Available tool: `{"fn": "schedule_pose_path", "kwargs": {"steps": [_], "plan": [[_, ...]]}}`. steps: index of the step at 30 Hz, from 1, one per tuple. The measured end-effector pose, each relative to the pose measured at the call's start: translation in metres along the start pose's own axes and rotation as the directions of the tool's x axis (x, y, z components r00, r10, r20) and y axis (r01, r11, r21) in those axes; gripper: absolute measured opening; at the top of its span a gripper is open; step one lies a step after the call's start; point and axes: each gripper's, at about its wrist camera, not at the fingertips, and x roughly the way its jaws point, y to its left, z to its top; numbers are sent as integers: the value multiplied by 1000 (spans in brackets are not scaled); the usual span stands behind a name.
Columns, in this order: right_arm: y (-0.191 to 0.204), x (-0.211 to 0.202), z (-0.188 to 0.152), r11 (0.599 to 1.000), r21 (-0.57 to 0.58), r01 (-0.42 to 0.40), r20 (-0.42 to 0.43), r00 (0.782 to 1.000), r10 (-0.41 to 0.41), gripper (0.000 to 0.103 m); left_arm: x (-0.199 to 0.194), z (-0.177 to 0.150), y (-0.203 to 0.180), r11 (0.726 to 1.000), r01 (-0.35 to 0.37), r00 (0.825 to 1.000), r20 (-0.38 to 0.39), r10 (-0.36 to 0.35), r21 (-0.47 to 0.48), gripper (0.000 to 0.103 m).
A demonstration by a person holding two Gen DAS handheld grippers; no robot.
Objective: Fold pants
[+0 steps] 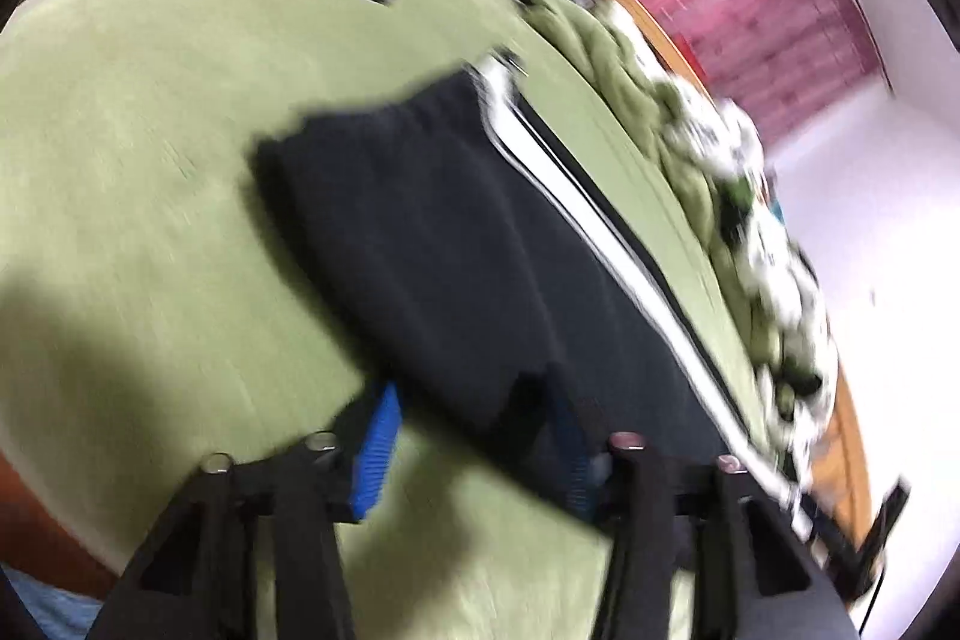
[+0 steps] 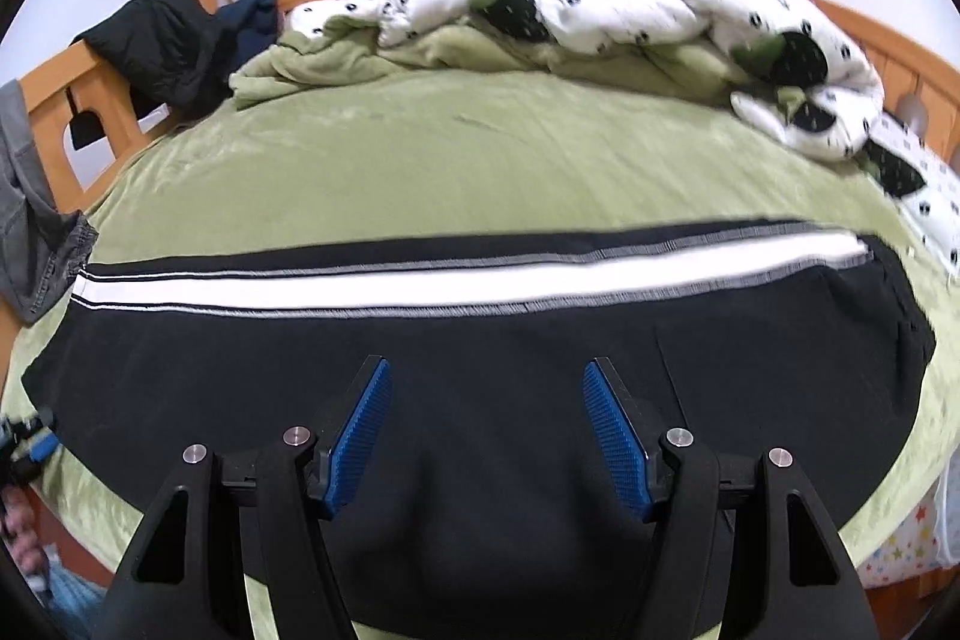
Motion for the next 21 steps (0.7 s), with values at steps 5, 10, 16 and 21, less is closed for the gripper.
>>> {"fn": "schedule_pose_path", "kwargs": {"steps": [5, 10, 16, 21], "plan": [[5, 14, 1, 1000, 15, -4, -19, 1000, 4, 66, 19, 38, 26, 993, 54, 999, 2, -54, -104, 31], [-4, 36, -5, 997, 74, 20, -112, 994, -12, 60, 28, 53, 28, 994, 18, 1000, 9, -17, -106, 21], [-21, 28, -9, 995, 104, -12, -80, 997, 20, 59, 9, 58, 2, 998, -61, 996, 69, 61, -4, 10], [-42, 25, -17, 984, 166, -63, -107, 991, 81, 59, -12, 52, -92, 979, -33, 990, 143, 4, 202, 9]]}}
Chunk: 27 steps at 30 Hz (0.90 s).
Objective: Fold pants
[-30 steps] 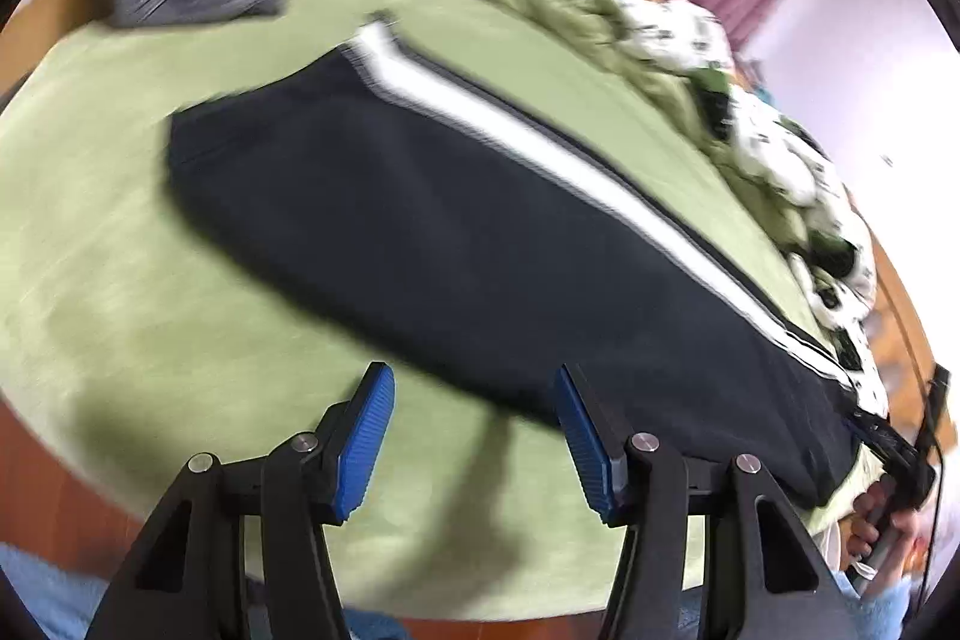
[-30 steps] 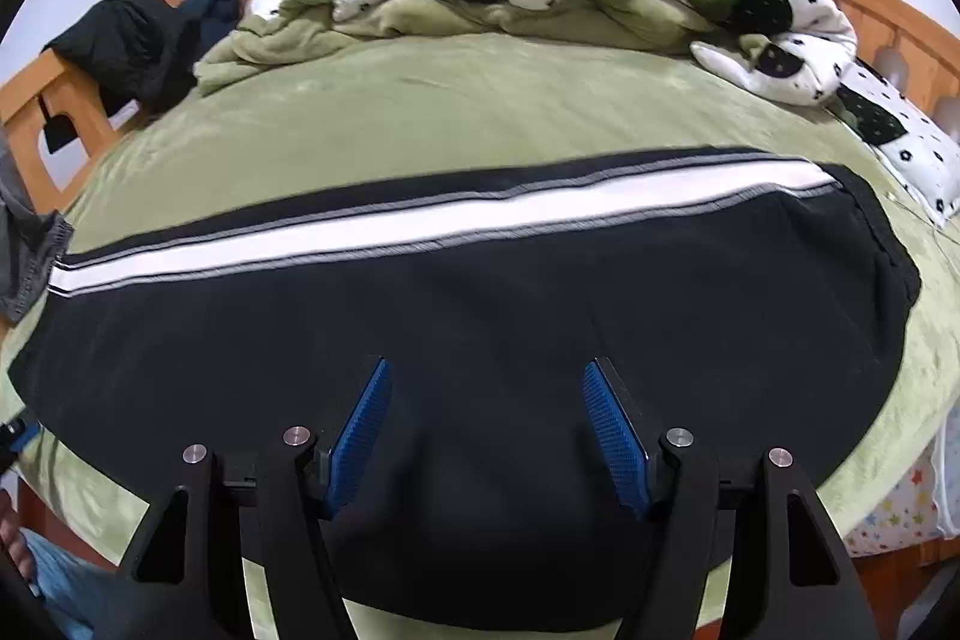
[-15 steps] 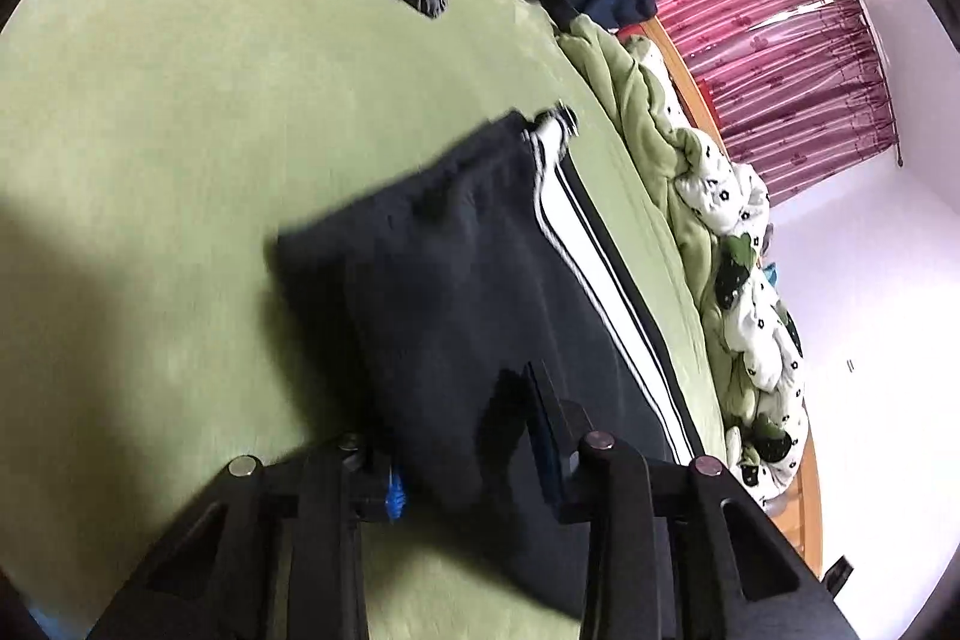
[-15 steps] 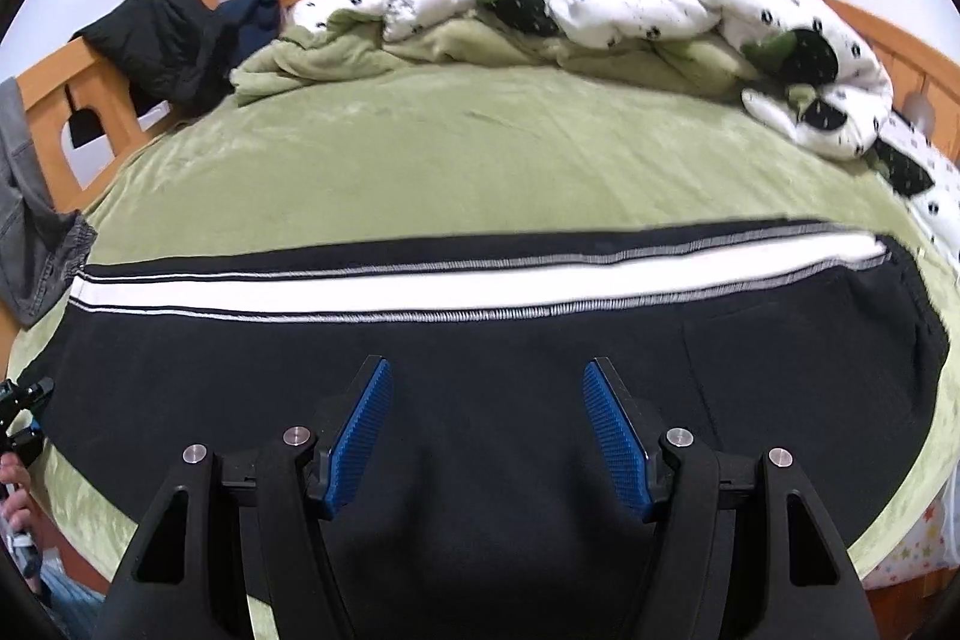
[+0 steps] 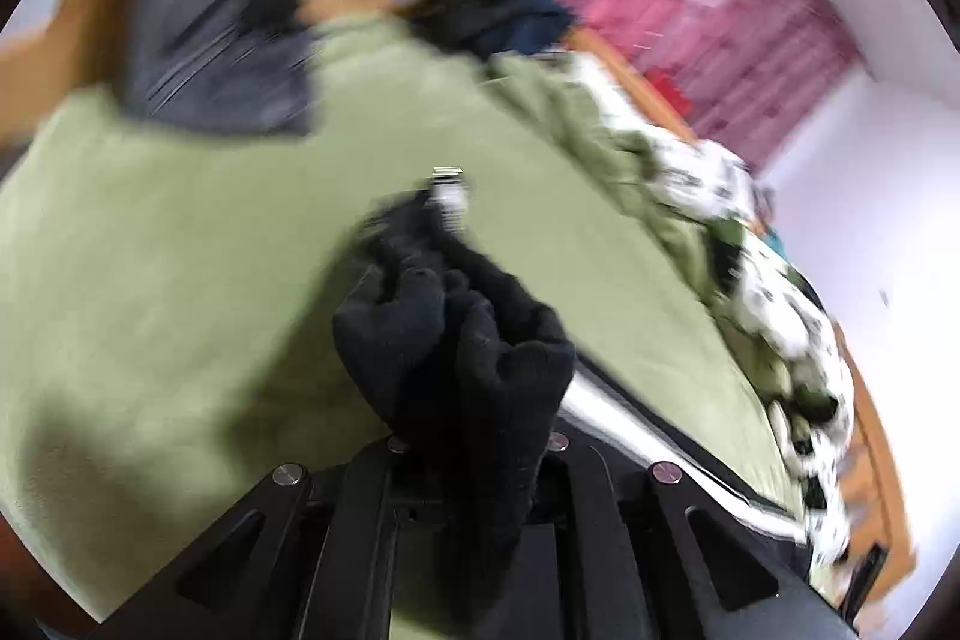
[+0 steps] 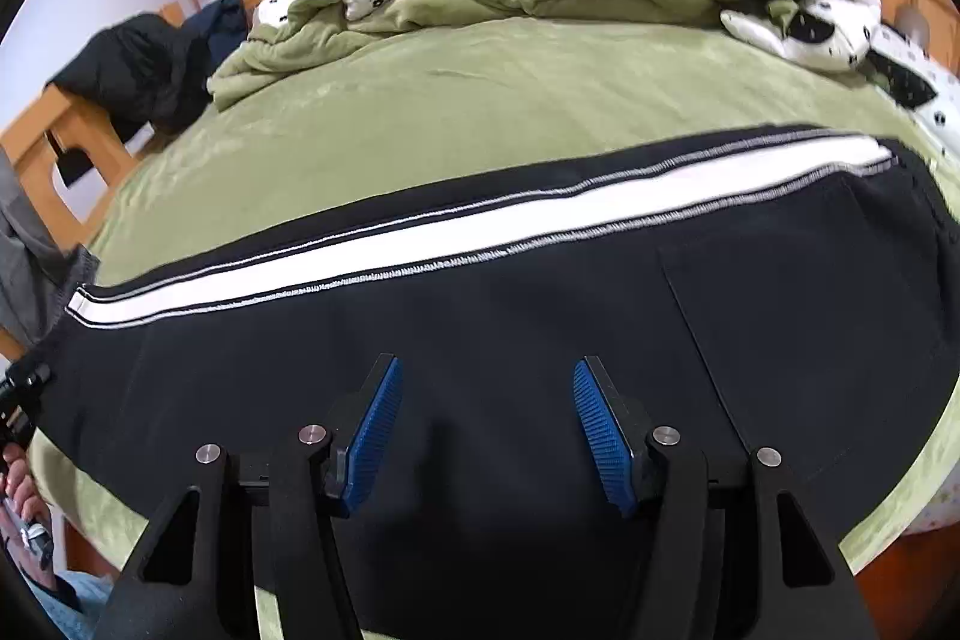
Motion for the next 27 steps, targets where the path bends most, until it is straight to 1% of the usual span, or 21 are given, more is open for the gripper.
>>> {"fn": "schedule_pose_path", "kwargs": {"steps": [2, 3, 6, 8, 9, 11, 13, 14, 15, 16, 17, 18, 19, 20, 21, 22, 23, 24, 25, 26, 27], "plan": [[-10, -7, -2, 1000, 22, -17, 17, 1000, 16, 59, -5, -2, -50, 993, 27, 1000, 13, -28, 114, 9], [-14, -11, -2, 999, 30, -27, 28, 999, 27, 59, -8, -7, -77, 983, 48, 999, 13, -51, 178, 9], [-31, -24, -3, 999, 41, -31, 78, 997, 27, 59, -6, -31, -154, 937, 136, 990, -11, -140, 322, 9], [-48, -34, -4, 997, 68, -35, 109, 994, 28, 60, 5, -58, -199, 896, 189, 982, -70, -175, 401, 9], [-56, -38, -4, 996, 82, -37, 119, 993, 27, 60, 14, -75, -220, 880, 220, 975, -109, -192, 422, 9], [-71, -45, -5, 994, 105, -29, 133, 991, 15, 60, 31, -114, -253, 847, 274, 960, -186, -211, 454, 9], [-87, -50, -8, 993, 121, -10, 148, 989, -8, 60, 51, -157, -277, 821, 327, 938, -265, -223, 467, 9], [-94, -50, -8, 990, 141, -2, 148, 989, -19, 60, 61, -178, -286, 813, 351, 925, -309, -223, 464, 9], [-103, -50, -9, 985, 174, -4, 145, 989, -21, 60, 73, -204, -294, 804, 378, 906, -361, -221, 458, 9], [-114, -48, -10, 976, 217, -26, 137, 991, -4, 60, 80, -222, -299, 796, 391, 896, -389, -215, 461, 10], [-121, -47, -9, 969, 243, -43, 131, 991, 11, 60, 91, -246, -305, 788, 389, 887, -425, -181, 477, 11], [-128, -46, -9, 960, 273, -61, 128, 991, 27, 60, 97, -260, -308, 786, 374, 886, -440, -146, 492, 12], [-134, -45, -10, 951, 299, -74, 127, 991, 37, 60, 103, -276, -309, 782, 337, 893, -441, -90, 524, 12], [-138, -44, -10, 945, 316, -80, 127, 991, 41, 60, 104, -282, -307, 771, 321, 903, -423, -75, 550, 14], [-141, -44, -11, 941, 326, -86, 128, 991, 46, 60, 99, -284, -307, 758, 326, 908, -409, -85, 565, 15], [-141, -43, -11, 941, 327, -91, 127, 991, 51, 60, 91, -283, -307, 741, 335, 910, -403, -95, 582, 20], [-140, -41, -11, 940, 324, -102, 125, 990, 64, 60, 85, -279, -305, 731, 342, 908, -407, -97, 590, 30], [-138, -40, -11, 940, 319, -120, 122, 989, 85, 60, 78, -272, -300, 731, 344, 906, -413, -94, 589, 37], [-134, -37, -10, 939, 311, -144, 114, 987, 113, 60, 72, -264, -296, 736, 344, 906, -411, -99, 583, 51], [-131, -35, -10, 938, 306, -160, 109, 985, 132, 60, 64, -258, -288, 738, 347, 908, -404, -110, 579, 61], [-125, -31, -9, 937, 297, -184, 97, 982, 162, 60, 54, -249, -276, 735, 350, 913, -388, -129, 580, 63]]}}
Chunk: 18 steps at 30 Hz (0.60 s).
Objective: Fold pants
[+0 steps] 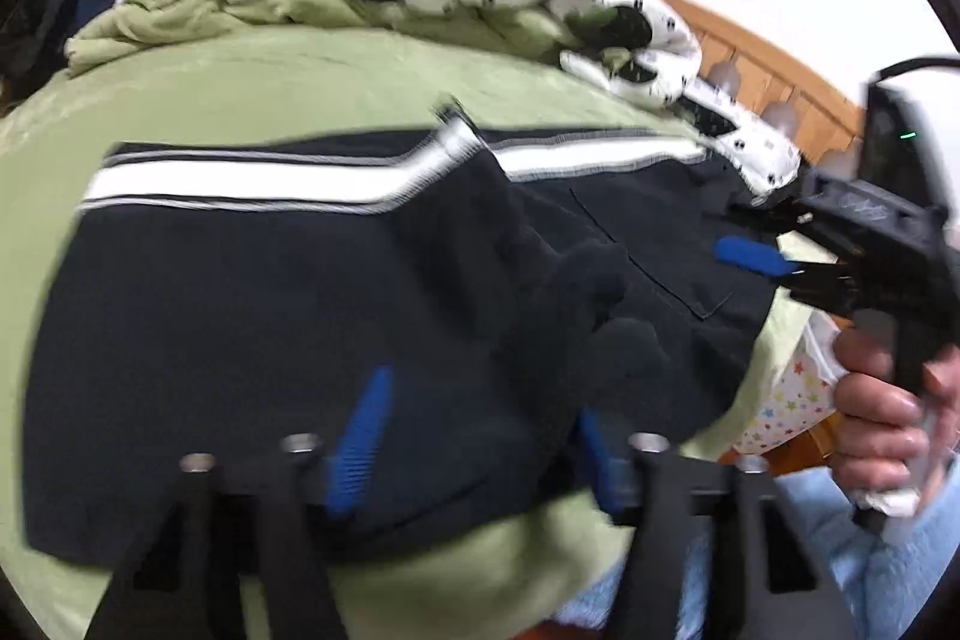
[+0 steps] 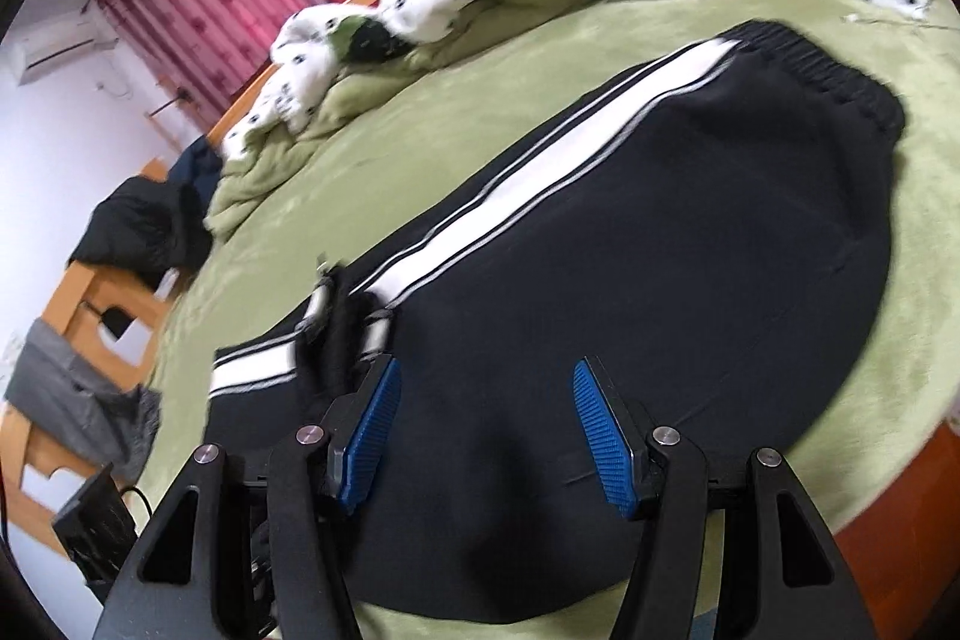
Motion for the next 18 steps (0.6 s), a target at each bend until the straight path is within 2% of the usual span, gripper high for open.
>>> {"fn": "schedule_pose_path", "kwargs": {"steps": [2, 5, 7, 9, 11, 13, 15, 16, 18], "plan": [[12, 10, -3, 999, -18, -39, -38, 999, 38, 60, -20, -8, 16, 1000, -18, 999, 30, 17, 16, 66], [32, 27, -12, 995, -44, -92, -113, 990, 87, 60, -45, -26, 42, 993, -120, 991, 54, 120, -3, 66], [46, 41, -18, 991, -47, -129, -162, 979, 120, 60, -62, -38, 64, 995, -94, 994, 48, 96, -40, 66], [59, 51, -23, 987, -62, -150, -195, 972, 135, 60, -73, -47, 82, 985, -150, 986, 55, 155, -88, 66], [72, 63, -29, 987, -107, -121, -217, 972, 95, 60, -79, -55, 97, 975, -197, 978, 56, 203, -101, 66], [79, 77, -36, 986, -139, -90, -236, 970, 55, 60, -82, -60, 108, 961, -258, 965, 29, 262, -96, 66], [86, 93, -42, 982, -180, -56, -261, 965, 8, 59, -77, -63, 117, 941, -328, 945, -25, 327, -77, 66], [92, 99, -47, 974, -224, -24, -253, 967, -34, 52, -73, -64, 120, 937, -343, 939, -43, 341, -67, 66], [100, 100, -55, 957, -291, 20, -210, 974, -84, 27, -67, -67, 124, 938, -339, 941, -46, 337, -70, 66]]}}
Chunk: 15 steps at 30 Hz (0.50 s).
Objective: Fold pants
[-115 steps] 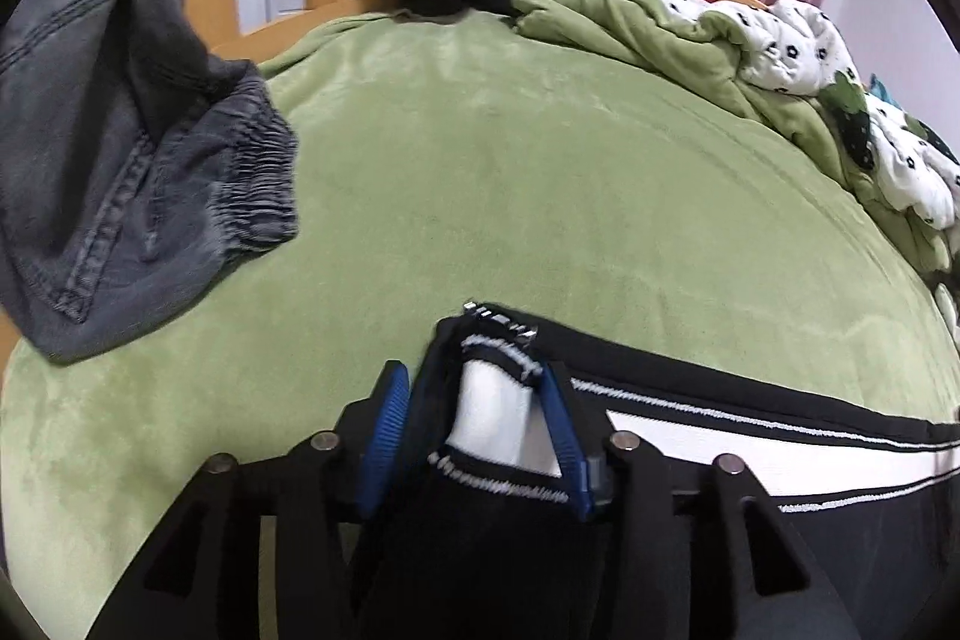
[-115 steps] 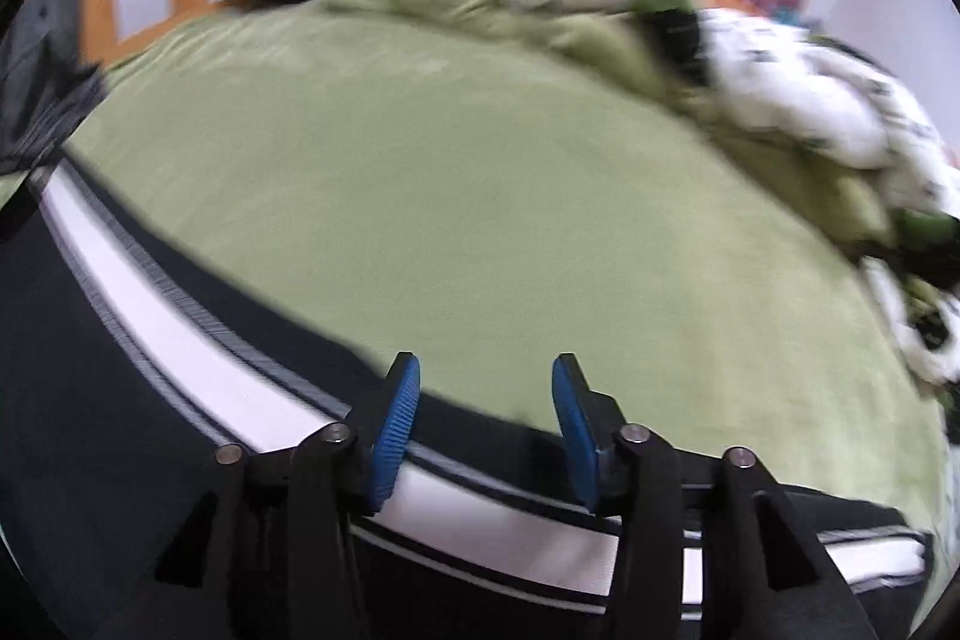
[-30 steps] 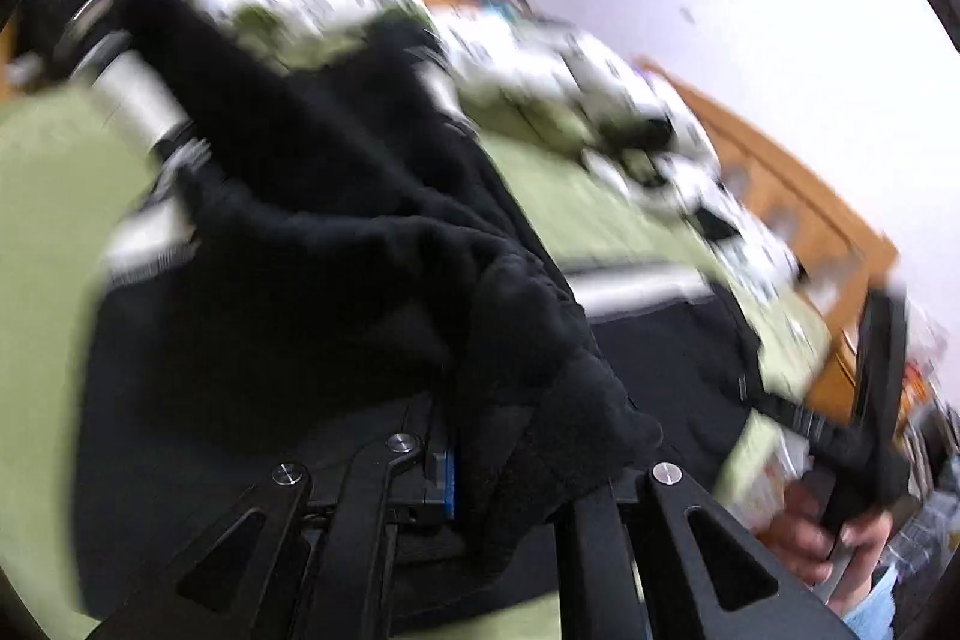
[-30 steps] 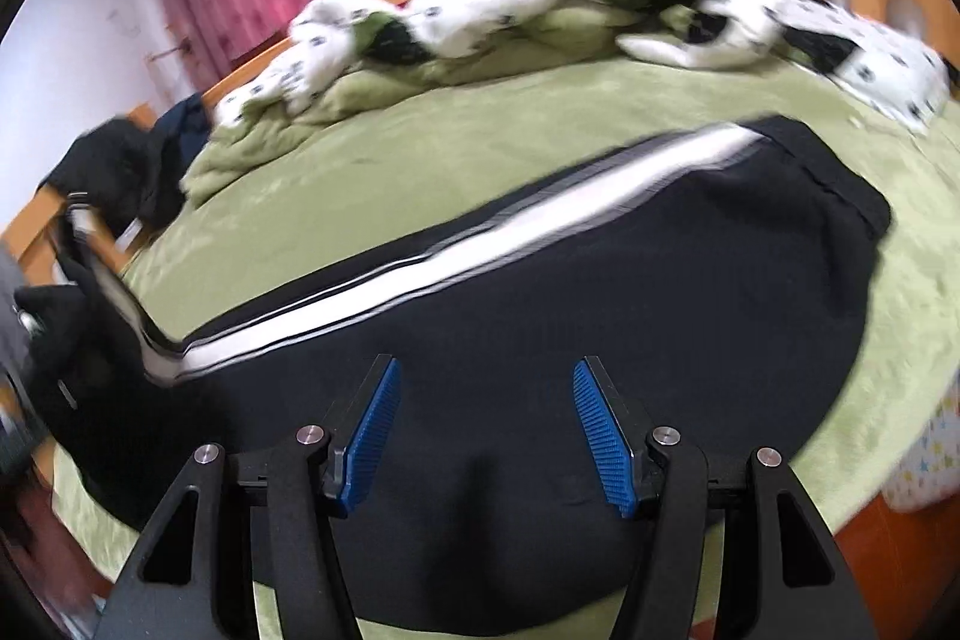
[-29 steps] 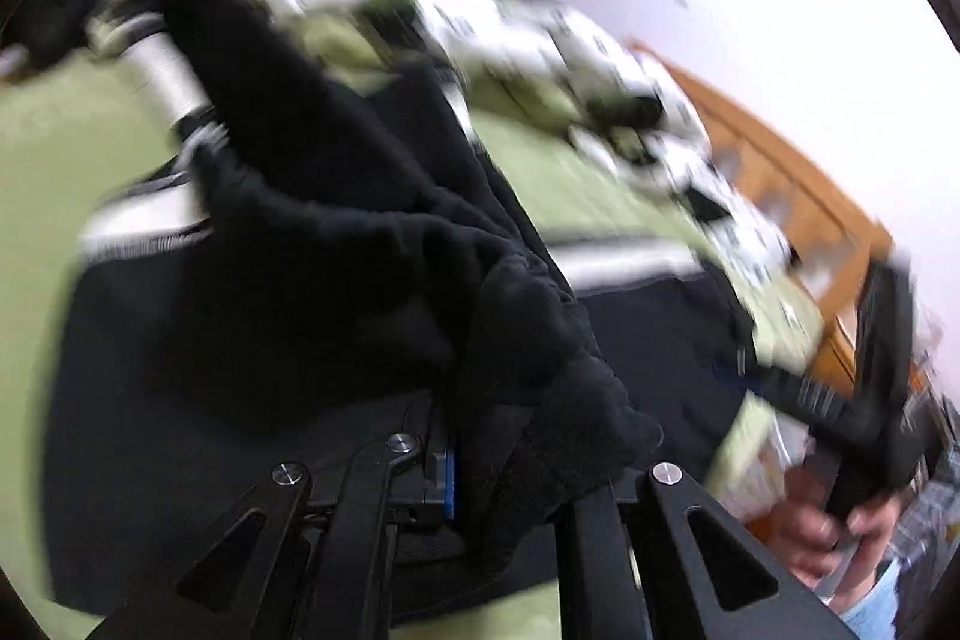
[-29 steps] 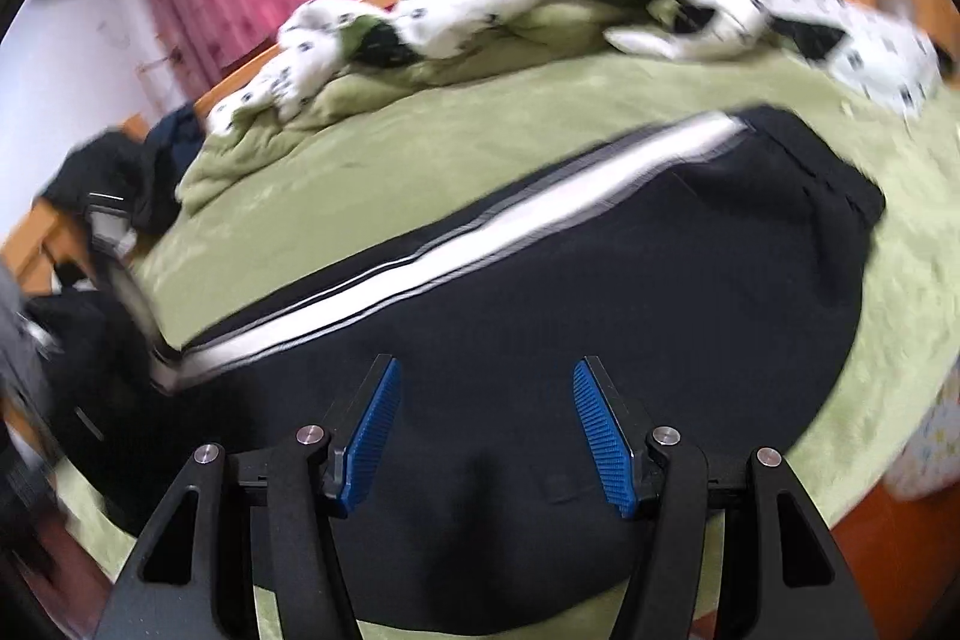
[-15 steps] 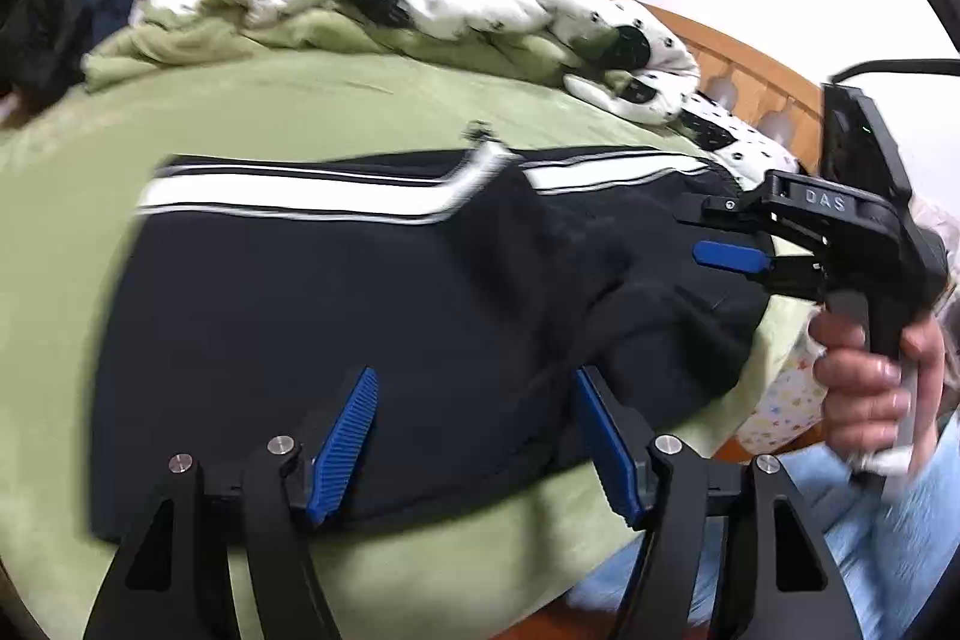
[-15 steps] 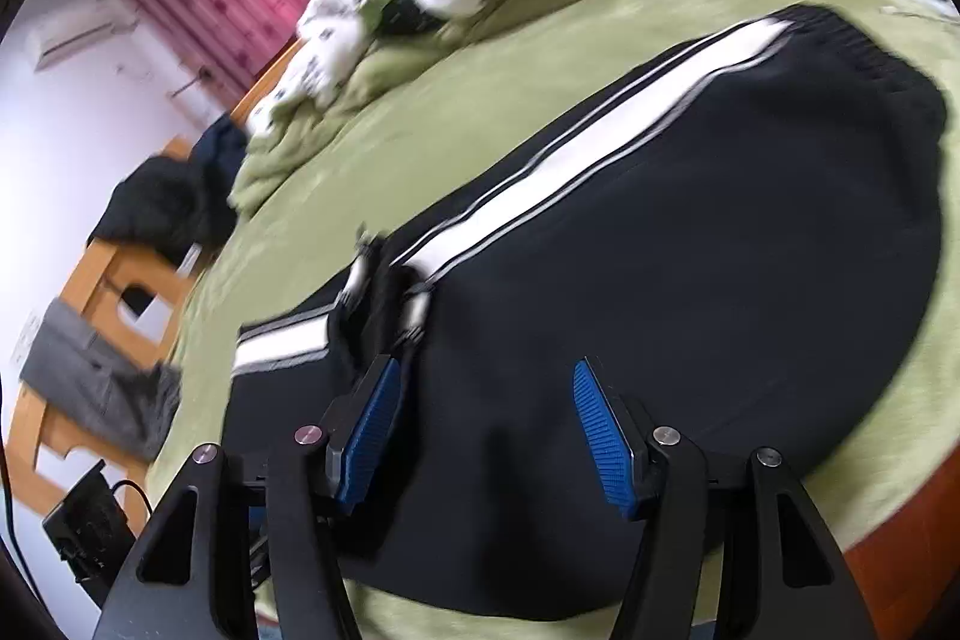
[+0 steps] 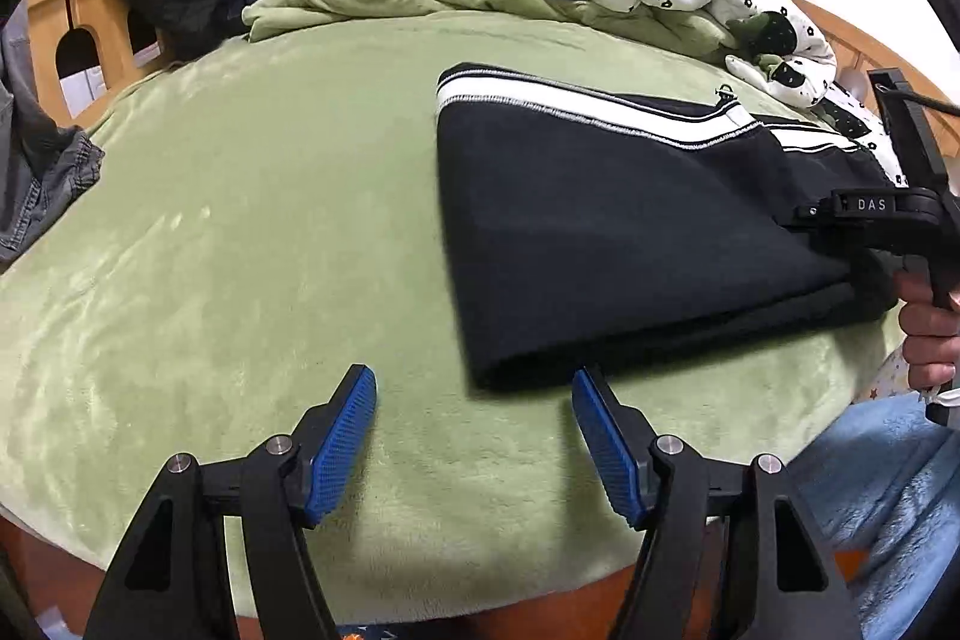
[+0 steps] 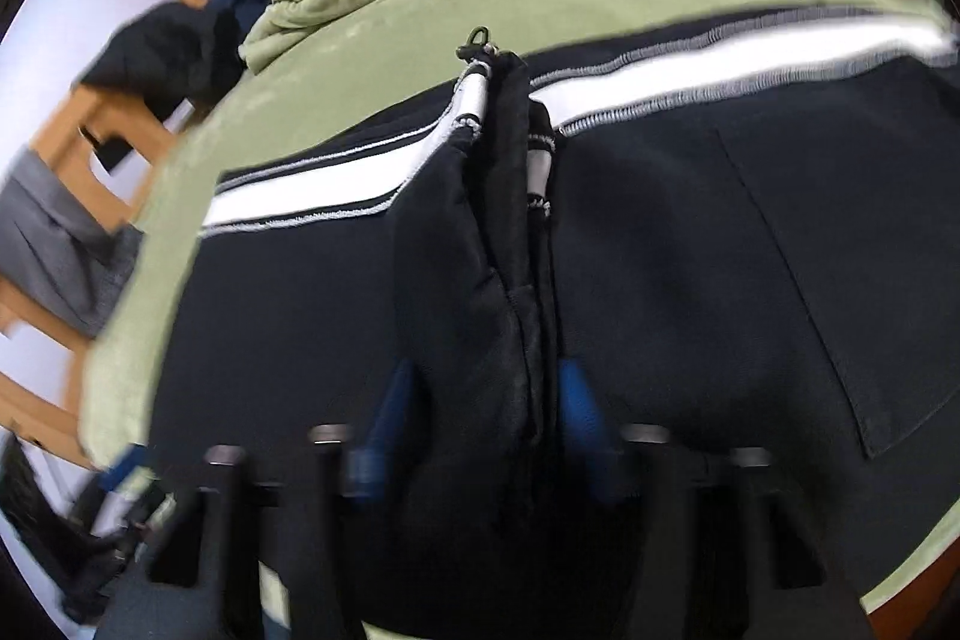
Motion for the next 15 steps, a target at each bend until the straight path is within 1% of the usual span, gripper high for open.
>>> {"fn": "schedule_pose_path", "kwargs": {"steps": [2, 4, 5, 6, 8, 9, 10, 11, 12, 14, 15], "plan": [[4, 1, -2, 1000, -18, 25, 10, 1000, -24, 28, 3, -2, 3, 1000, 11, 1000, 0, -11, 1, 66], [1, 4, -1, 1000, 15, 4, -2, 1000, -4, 37, 5, 0, 1, 1000, -2, 1000, 20, 2, 4, 66], [-2, 6, 1, 999, 38, -20, -13, 1000, 21, 40, 5, 2, -1, 1000, 0, 1000, 29, 0, -1, 66], [-3, 9, 3, 998, 53, -37, -16, 999, 38, 42, 5, 3, 0, 1000, 9, 999, 35, -8, -15, 66], [-1, 11, 6, 999, 46, -27, -14, 1000, 27, 42, 5, 4, 4, 998, 53, 998, 45, -51, -46, 66], [2, 11, 6, 1000, 28, -6, -9, 1000, 7, 35, 6, 4, 6, 997, 63, 997, 41, -61, -54, 66], [7, 12, 7, 1000, -3, 16, 7, 1000, -16, 24, 8, 4, 7, 996, 69, 997, 36, -67, -57, 66], [7, 10, 8, 1000, -18, 14, 12, 1000, -14, 19, 8, 3, 8, 996, 74, 997, 35, -72, -58, 66], [8, 7, 11, 1000, -29, -5, 21, 1000, 6, 16, 8, 1, 9, 995, 77, 997, 35, -76, -56, 66], [7, -6, 16, 999, -27, -37, 58, 998, 39, 13, 6, 0, 10, 996, 81, 996, 33, -80, -46, 66], [7, -16, 19, 998, -36, -49, 90, 995, 52, 12, 5, -1, 10, 995, 88, 996, 34, -86, -38, 66]]}}
